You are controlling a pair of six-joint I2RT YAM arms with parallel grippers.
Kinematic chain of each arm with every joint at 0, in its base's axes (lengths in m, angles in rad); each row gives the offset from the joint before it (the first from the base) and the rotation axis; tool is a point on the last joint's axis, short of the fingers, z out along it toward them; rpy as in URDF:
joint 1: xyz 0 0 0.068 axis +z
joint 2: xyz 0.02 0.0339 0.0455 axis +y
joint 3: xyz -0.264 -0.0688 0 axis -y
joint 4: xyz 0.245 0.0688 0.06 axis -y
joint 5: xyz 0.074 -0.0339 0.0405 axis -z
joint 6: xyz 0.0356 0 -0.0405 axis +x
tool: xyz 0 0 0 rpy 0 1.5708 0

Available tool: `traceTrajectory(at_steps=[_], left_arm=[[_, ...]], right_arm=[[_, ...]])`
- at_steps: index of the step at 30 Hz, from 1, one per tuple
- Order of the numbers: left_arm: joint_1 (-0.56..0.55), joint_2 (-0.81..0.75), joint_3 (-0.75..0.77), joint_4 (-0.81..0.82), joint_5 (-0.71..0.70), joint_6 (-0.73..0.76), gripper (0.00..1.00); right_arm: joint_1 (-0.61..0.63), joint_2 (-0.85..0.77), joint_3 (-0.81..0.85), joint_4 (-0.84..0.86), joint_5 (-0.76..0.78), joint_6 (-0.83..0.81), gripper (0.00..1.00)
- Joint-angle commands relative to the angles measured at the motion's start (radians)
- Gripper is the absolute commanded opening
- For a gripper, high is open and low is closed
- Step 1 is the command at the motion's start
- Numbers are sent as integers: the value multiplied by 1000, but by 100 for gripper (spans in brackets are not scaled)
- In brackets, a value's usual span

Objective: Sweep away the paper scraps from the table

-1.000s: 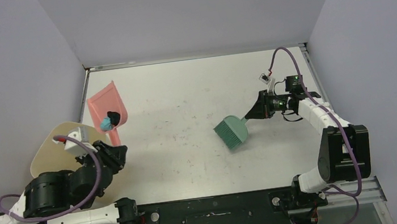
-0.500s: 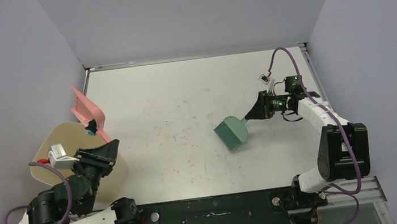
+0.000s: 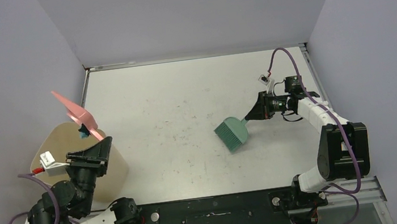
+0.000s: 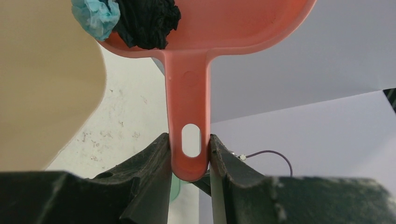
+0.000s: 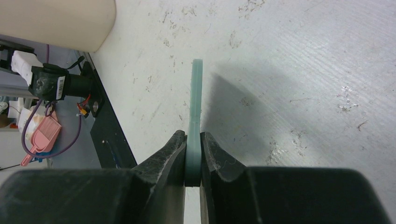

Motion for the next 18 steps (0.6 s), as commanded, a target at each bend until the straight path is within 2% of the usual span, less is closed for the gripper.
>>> traceTrajectory(at_steps=[1,6,11,18], left_arm=[[9,-55,-22,24,4,-139,0],[22,-173,-143,228,50,-115,0],[35,-180,-104,128,40,-207,0],[53,-220,-131,142,50,-227,0]], right_arm=[[5,10,30,20,-47,-27,5],[5,10,31,18,-47,-28,5],[5,8,30,15,-47,-30,5],[5,9,31,13,-48,-30,5]])
